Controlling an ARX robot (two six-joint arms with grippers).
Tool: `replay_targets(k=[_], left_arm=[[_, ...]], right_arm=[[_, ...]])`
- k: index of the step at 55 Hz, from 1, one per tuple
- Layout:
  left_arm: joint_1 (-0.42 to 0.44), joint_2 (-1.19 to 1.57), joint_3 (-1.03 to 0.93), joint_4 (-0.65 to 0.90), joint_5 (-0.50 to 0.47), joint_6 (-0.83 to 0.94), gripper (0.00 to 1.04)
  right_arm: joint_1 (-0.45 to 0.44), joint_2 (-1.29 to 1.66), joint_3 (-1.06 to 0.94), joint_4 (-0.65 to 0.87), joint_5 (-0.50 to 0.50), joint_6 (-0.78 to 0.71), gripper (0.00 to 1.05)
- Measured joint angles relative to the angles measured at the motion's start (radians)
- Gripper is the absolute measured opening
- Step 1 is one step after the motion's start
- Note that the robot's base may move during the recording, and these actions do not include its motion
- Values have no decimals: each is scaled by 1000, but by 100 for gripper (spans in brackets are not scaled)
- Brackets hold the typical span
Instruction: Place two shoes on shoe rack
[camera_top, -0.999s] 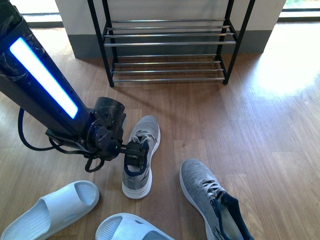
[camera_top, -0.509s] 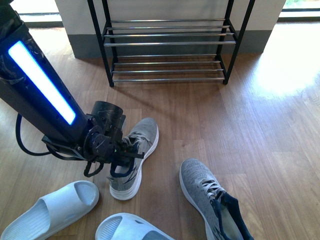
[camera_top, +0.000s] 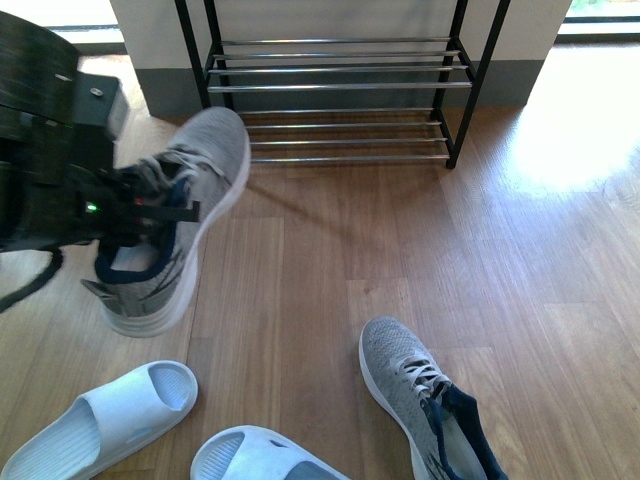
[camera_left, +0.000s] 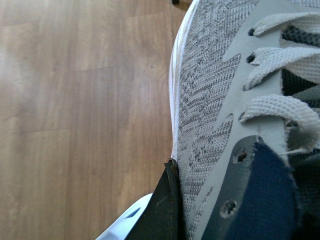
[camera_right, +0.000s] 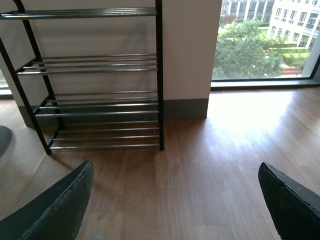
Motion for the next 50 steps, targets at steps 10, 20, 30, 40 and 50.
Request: replay_targets(k=[10, 20, 30, 40, 50], left_arm=[[14, -385, -204, -46, -90, 43, 2], [-59, -901, -355, -299, -236, 68, 2], [-148, -1417, -396, -704, -415, 21, 2], [-155, -1561, -404, -758, -426, -3, 2], [-157, -1559, -404, -758, -421, -4, 2]], right_arm=[[0, 0, 0, 0, 0, 0, 96], [0, 0, 0, 0, 0, 0, 96], [0, 0, 0, 0, 0, 0, 96], [0, 0, 0, 0, 0, 0, 96], [0, 0, 0, 0, 0, 0, 96]])
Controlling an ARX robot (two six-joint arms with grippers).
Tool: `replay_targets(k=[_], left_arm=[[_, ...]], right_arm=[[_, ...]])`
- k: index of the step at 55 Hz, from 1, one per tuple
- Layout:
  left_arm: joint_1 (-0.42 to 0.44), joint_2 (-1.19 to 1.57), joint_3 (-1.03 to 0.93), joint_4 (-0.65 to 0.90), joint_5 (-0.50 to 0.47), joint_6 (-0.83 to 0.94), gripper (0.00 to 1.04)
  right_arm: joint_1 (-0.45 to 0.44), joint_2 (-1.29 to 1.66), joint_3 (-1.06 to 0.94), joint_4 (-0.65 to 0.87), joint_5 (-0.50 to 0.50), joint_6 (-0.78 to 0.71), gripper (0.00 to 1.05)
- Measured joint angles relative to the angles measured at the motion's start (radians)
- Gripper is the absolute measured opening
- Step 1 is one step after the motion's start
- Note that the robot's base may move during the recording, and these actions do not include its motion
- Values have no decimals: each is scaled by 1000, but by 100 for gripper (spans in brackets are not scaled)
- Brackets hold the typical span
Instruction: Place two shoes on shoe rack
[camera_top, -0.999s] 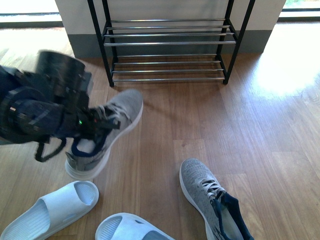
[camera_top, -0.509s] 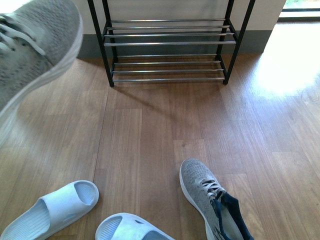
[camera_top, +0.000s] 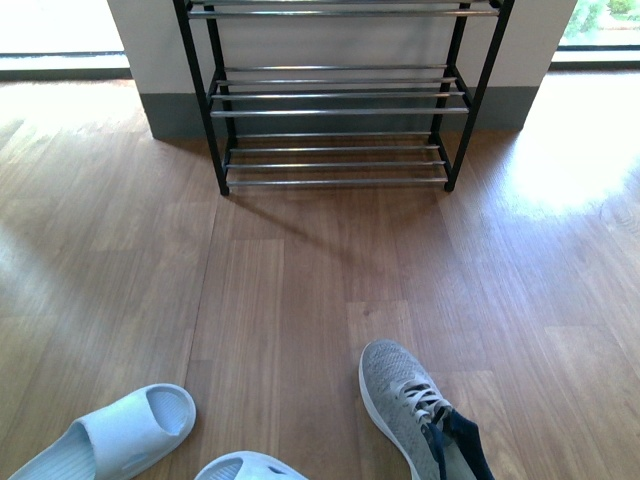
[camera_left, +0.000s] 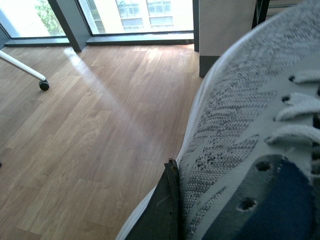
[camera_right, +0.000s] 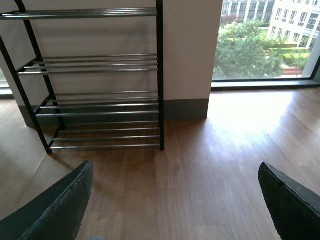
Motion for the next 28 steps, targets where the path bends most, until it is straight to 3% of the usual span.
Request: replay_targets(k=[28], left_arm=[[-2, 2, -2, -2, -3, 0, 2]], right_arm=[[0, 0, 0, 0, -1, 0, 96]])
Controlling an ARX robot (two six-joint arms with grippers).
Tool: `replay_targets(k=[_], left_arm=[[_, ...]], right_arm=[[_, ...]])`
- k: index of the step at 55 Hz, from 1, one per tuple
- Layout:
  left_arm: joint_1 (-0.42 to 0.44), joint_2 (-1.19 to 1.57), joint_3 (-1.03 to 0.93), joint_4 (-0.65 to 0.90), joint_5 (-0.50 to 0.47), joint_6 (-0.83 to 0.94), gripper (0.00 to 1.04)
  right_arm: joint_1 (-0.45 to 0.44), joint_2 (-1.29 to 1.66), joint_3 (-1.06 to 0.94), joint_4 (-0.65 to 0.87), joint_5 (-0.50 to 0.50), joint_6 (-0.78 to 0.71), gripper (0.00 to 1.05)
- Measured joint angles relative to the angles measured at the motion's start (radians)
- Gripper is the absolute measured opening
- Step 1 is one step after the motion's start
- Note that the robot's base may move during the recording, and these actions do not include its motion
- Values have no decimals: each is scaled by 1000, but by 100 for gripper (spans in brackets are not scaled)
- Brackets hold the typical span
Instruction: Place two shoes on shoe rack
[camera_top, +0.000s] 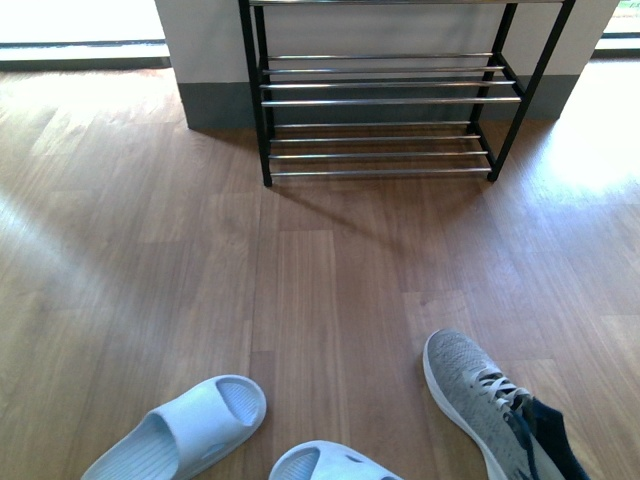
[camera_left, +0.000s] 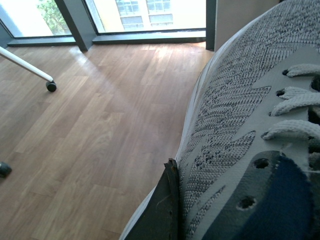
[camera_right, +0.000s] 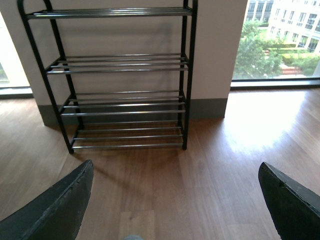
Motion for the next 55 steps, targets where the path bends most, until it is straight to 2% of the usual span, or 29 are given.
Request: replay_targets(k=[13, 15, 16, 18, 23, 27, 30, 40, 55], left_arm=[[1, -4, -2, -1, -1, 0, 2], [0, -3, -2, -1, 0, 0, 2], [0, -3, -2, -1, 0, 0, 2], [0, -3, -2, -1, 0, 0, 2], [0, -3, -2, -1, 1, -1, 2], [0, -3, -2, -1, 0, 0, 2], [0, -3, -2, -1, 0, 0, 2], [0, -3, -2, -1, -1, 0, 2], [0, -3, -2, -1, 0, 0, 2]], right_arm=[[0, -1, 0, 0, 0, 0, 96], [-29, 32, 0, 32, -105, 11, 96], [-51, 85, 0, 89, -186, 6, 96], [-65, 168, 0, 167, -228, 5, 96], [-65, 624, 33, 507, -178, -49, 96], [-73, 941, 113, 651, -158, -121, 96], [-94, 1150, 193, 652, -174, -185, 96], [-175, 1733, 402, 518, -223, -345, 96], [-211, 2210, 571, 542, -197, -468, 96]])
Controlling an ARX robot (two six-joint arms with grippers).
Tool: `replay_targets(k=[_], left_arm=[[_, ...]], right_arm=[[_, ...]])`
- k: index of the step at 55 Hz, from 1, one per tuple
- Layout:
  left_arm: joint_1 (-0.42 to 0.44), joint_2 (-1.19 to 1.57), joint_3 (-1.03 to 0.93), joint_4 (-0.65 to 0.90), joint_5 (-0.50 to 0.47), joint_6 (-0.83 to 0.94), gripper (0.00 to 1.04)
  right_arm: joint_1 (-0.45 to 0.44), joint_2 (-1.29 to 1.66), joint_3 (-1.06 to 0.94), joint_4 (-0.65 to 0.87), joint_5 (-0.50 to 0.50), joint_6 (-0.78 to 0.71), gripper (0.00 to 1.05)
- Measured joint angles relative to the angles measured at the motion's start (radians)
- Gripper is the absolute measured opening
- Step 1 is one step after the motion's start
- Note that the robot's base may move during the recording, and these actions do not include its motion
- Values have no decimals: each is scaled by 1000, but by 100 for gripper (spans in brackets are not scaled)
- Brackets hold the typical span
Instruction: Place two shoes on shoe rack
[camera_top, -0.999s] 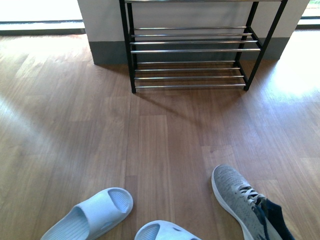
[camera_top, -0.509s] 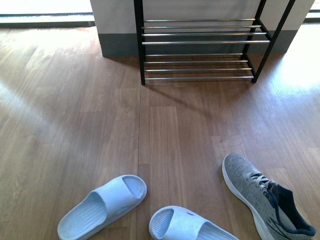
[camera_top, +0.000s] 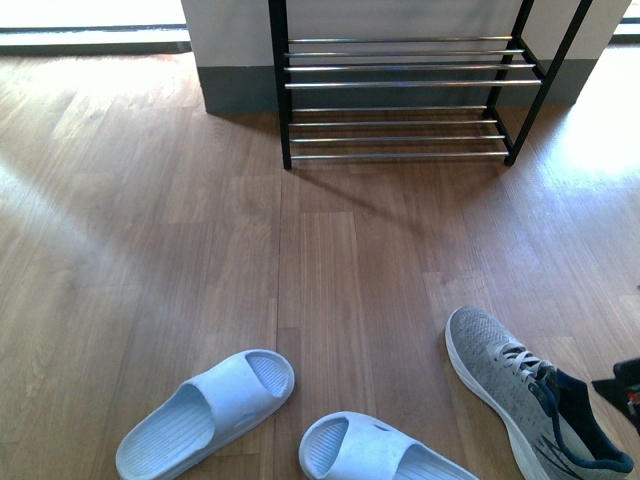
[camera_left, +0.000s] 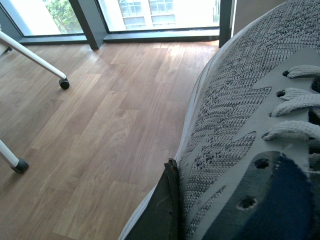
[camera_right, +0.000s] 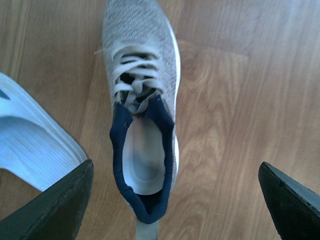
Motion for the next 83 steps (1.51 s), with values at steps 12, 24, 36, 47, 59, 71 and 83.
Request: replay_targets(k=[12, 24, 36, 47, 59, 71, 83], left_arm=[[0, 0, 0, 0, 0, 0, 2], [0, 0, 0, 0, 0, 0, 2], [0, 0, 0, 0, 0, 0, 2], [0, 0, 0, 0, 0, 0, 2], [0, 0, 0, 0, 0, 0, 2], [0, 0, 0, 0, 0, 0, 2], [0, 0, 0, 0, 0, 0, 2]], right_arm=[[2, 166, 78, 24, -5, -29, 96], [-9, 264, 150, 40, 5, -56, 96], [-31, 317, 206, 35, 8, -85, 96], [-38, 389, 290, 31, 27, -92, 96], [-18, 436, 337, 70, 41, -73, 89], [14, 470, 379, 76, 56, -49, 62], [35, 488, 396, 39, 63, -43, 32]])
